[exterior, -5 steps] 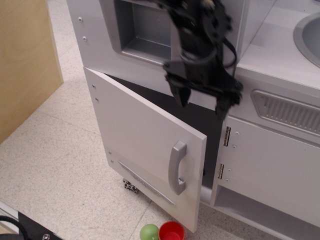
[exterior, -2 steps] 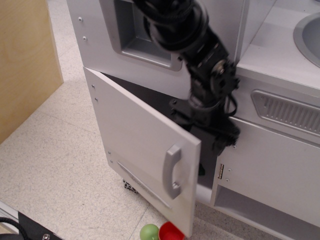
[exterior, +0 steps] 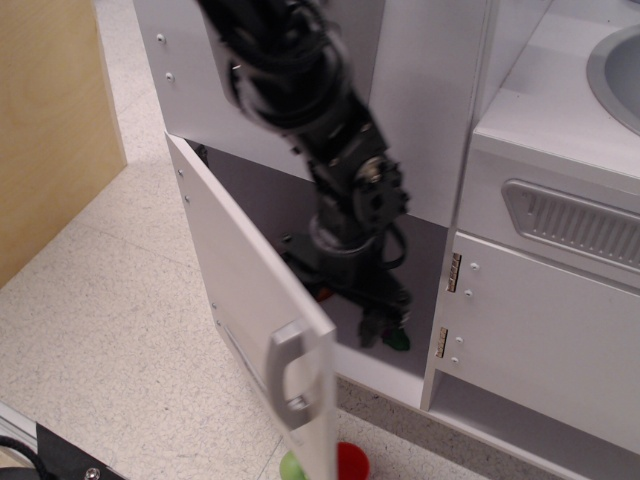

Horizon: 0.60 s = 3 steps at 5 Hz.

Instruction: Open low fridge

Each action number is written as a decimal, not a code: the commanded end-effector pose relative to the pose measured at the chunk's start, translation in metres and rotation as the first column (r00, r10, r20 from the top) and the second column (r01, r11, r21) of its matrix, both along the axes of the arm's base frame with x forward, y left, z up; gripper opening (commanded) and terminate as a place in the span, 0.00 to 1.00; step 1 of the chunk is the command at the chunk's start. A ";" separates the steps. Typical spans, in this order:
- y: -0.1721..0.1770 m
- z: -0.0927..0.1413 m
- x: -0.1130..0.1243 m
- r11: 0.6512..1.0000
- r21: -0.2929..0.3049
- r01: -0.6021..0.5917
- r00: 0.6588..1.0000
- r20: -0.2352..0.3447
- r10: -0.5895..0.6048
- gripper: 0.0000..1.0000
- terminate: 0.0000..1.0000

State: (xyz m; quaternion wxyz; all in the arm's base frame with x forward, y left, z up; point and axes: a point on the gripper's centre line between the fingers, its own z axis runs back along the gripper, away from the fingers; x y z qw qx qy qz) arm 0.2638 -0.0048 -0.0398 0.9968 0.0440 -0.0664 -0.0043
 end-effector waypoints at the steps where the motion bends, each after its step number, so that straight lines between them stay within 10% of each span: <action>1: 0.045 0.007 -0.026 0.999 0.038 -0.027 1.000 0.016 0.027 1.00 0.00; 3: 0.096 0.006 -0.045 0.997 0.066 -0.035 0.999 -0.006 0.036 1.00 0.00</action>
